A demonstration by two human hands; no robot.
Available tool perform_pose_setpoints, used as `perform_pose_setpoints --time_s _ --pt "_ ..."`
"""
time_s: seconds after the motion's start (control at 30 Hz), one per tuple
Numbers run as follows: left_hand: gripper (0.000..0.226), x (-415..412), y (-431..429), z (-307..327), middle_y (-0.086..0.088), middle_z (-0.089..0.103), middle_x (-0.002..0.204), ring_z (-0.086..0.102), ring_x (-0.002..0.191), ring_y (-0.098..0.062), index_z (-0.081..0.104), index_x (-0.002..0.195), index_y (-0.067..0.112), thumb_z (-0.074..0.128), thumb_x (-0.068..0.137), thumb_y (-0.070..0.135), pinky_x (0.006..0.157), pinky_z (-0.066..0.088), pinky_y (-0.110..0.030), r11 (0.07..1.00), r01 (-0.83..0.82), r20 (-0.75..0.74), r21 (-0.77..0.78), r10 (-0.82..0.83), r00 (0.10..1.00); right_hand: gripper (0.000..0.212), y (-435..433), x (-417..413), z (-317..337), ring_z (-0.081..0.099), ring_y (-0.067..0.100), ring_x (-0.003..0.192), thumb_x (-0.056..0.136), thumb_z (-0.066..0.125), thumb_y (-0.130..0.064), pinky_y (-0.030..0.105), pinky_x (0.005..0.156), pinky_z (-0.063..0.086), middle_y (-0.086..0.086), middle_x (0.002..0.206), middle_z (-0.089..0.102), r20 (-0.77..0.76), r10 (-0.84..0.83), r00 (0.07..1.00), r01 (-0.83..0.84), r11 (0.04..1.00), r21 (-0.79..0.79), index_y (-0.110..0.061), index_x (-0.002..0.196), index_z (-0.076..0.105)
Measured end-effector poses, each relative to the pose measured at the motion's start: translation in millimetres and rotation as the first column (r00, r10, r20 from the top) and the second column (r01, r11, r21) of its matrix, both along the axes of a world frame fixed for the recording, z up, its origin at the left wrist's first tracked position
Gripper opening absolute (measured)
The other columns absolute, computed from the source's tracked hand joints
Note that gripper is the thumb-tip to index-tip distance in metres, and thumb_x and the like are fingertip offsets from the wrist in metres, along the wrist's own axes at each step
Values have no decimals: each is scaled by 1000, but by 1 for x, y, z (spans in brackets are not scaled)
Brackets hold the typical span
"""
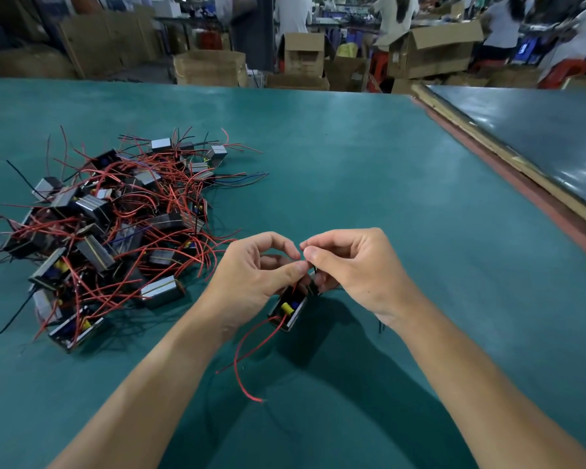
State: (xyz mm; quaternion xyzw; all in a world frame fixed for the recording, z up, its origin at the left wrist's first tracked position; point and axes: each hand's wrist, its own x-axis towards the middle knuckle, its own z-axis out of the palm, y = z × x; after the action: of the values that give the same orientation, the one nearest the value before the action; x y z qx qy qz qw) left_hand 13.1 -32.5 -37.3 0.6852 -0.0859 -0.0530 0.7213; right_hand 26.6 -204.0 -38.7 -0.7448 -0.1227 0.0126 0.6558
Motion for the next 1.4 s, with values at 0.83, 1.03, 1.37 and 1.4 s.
perform_pose_setpoints --time_s 0.83,1.03,1.37,1.4 --pt "20 1 2 2 -9 75 76 70 68 -18 76 77 11 74 58 15 70 56 -24 985 -48 -161 -167 21 987 20 2 -1 5 66 14 55 89 68 0 21 56 54 5 68 72 -22 15 1000 -11 987 163 -15 78 76" --pt "12 0 0 1 -10 73 69 69 58 -17 75 78 5 72 69 13 58 55 -21 991 -36 -51 -130 29 998 20 2 -2 7 66 20 55 90 67 0 28 59 59 13 69 72 -19 26 999 -23 992 127 -11 74 75" --pt "15 -2 2 2 -8 75 75 69 65 -11 79 77 11 73 78 -3 64 54 -18 1000 6 54 19 -7 999 15 -6 0 9 60 16 50 86 71 4 24 53 53 7 63 68 -40 87 995 -84 994 73 -11 90 73" --pt "16 -2 1 2 -8 75 74 69 65 -10 79 77 11 74 78 -4 63 53 -17 1000 12 59 25 -14 998 16 -6 0 9 60 16 50 86 71 4 23 53 53 8 63 68 -50 101 994 -98 992 75 -11 86 74"
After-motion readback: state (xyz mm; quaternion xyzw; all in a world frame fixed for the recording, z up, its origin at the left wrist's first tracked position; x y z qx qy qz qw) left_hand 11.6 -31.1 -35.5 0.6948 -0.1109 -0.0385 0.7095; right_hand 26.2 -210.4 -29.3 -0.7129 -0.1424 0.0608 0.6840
